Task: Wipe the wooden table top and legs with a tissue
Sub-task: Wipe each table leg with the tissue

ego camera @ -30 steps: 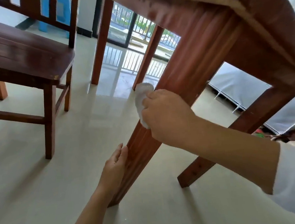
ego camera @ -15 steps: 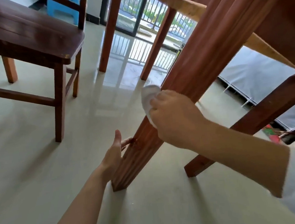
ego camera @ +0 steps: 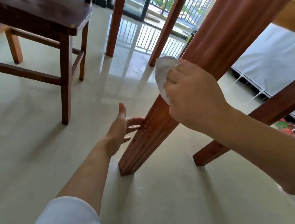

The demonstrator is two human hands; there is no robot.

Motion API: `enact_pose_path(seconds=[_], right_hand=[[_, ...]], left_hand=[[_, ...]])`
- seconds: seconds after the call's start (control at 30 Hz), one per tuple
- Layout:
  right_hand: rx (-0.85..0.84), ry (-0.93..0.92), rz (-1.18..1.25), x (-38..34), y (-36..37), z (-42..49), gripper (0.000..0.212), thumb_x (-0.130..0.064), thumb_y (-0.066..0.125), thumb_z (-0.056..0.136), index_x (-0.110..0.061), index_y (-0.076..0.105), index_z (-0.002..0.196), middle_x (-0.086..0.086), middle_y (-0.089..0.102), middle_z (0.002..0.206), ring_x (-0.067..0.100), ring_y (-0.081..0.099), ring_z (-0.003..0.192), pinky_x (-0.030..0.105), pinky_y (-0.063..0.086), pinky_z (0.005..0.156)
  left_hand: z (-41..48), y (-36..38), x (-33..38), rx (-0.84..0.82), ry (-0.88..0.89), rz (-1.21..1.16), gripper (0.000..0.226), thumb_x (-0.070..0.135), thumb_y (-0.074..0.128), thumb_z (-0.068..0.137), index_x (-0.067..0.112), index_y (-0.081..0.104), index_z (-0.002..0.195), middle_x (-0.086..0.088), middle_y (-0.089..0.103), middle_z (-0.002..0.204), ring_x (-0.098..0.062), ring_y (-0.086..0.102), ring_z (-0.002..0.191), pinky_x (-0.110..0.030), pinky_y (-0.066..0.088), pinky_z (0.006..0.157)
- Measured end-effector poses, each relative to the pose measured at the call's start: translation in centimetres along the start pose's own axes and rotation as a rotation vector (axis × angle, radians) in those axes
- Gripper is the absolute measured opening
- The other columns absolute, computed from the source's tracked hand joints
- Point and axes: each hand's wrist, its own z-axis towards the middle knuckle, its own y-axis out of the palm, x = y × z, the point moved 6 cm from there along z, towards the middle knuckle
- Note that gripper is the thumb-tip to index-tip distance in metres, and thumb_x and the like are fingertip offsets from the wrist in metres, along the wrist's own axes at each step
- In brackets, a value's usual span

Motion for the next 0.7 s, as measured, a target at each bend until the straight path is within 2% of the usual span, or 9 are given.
enact_pose_path(seconds=[0.07,0.17,0.23,0.3,0.37,0.43,0.53,0.6,0.7], right_hand=[[-0.148,-0.024,-0.015,-3.2,3.3,-1.4,0.007,-0.013,0.071,0.068,-0.009,0.076,0.072,0.011,0.068,0.078,0.027,0.064,0.083,0.040,0.052,0.091],[-0.559,-0.164,0.010,-10.1,10.6,-4.9,0.008,-0.027,0.078,0.064,-0.020,0.076,0.065,0.005,0.070,0.075,0.024,0.065,0.084,0.035,0.053,0.085],[-0.763,-0.270,-0.028,-13.2,13.7,-7.0,0.013,-0.029,0.072,0.075,-0.019,0.077,0.080,0.005,0.072,0.091,0.026,0.063,0.097,0.037,0.050,0.092],[-0.896,-0.345,0.044,-14.5,15.5,-8.3,0.021,-0.013,0.054,0.089,-0.007,0.072,0.100,0.015,0.064,0.112,0.036,0.053,0.111,0.046,0.042,0.099],[-0.751,-0.348,0.114,-13.8,14.7,-7.9,0.022,-0.005,0.053,0.088,-0.001,0.070,0.100,0.020,0.063,0.112,0.041,0.051,0.113,0.051,0.042,0.100],[-0.459,-0.288,0.119,-10.9,11.9,-7.0,0.016,-0.007,0.063,0.078,-0.005,0.075,0.088,0.019,0.068,0.103,0.038,0.059,0.106,0.051,0.040,0.105],[-0.182,-0.188,0.047,-6.6,8.3,-5.9,0.015,-0.012,0.063,0.080,-0.006,0.075,0.086,0.017,0.069,0.103,0.032,0.064,0.100,0.041,0.019,0.116],[-0.225,-0.152,-0.022,-7.1,9.1,-5.7,0.020,-0.020,0.060,0.083,-0.009,0.076,0.086,0.012,0.071,0.099,0.028,0.065,0.099,0.038,0.023,0.115],[-0.626,-0.184,-0.081,-12.2,13.7,-6.4,0.016,-0.037,0.071,0.076,-0.023,0.078,0.082,0.003,0.073,0.094,0.022,0.063,0.101,0.037,0.043,0.103]], left_hand=[[-0.3,-0.2,-0.1,-0.010,-0.007,-0.025,0.089,0.072,-0.006,0.083,0.023,0.060,0.117,0.007,0.062,0.124,-0.012,0.049,0.121,-0.042,0.025,0.103],[-0.7,-0.3,0.1,-0.006,0.016,-0.025,0.081,0.071,-0.004,0.084,0.030,0.053,0.123,0.006,0.054,0.133,-0.015,0.040,0.131,-0.046,0.019,0.109],[-0.9,-0.4,0.1,0.014,0.032,0.030,0.083,0.072,-0.003,0.083,0.031,0.058,0.121,0.005,0.045,0.143,-0.016,0.030,0.138,-0.049,0.011,0.114],[-0.9,-0.4,0.4,0.017,0.057,0.077,0.083,0.073,-0.003,0.082,0.035,0.064,0.112,0.007,0.039,0.148,-0.017,0.021,0.142,-0.052,0.003,0.116],[-0.9,-0.4,0.9,0.001,0.070,0.076,0.082,0.072,-0.003,0.083,0.036,0.065,0.109,0.009,0.045,0.143,-0.016,0.029,0.138,-0.051,0.004,0.116],[-1.1,0.0,1.4,-0.022,0.069,0.051,0.083,0.070,-0.004,0.085,0.031,0.065,0.110,0.010,0.053,0.136,-0.008,0.042,0.124,-0.048,0.007,0.114],[-1.0,0.1,2.3,-0.035,0.095,0.066,0.082,0.068,-0.006,0.085,0.033,0.065,0.108,0.009,0.050,0.139,-0.007,0.038,0.129,-0.048,0.006,0.114],[-0.7,0.0,2.5,-0.028,0.108,0.109,0.085,0.069,-0.006,0.084,0.033,0.067,0.106,0.009,0.053,0.137,-0.010,0.038,0.131,-0.049,0.006,0.114],[-0.4,-0.2,2.4,-0.026,0.119,0.140,0.092,0.070,-0.007,0.083,0.029,0.071,0.107,0.013,0.061,0.126,-0.003,0.044,0.116,-0.050,0.001,0.114]])
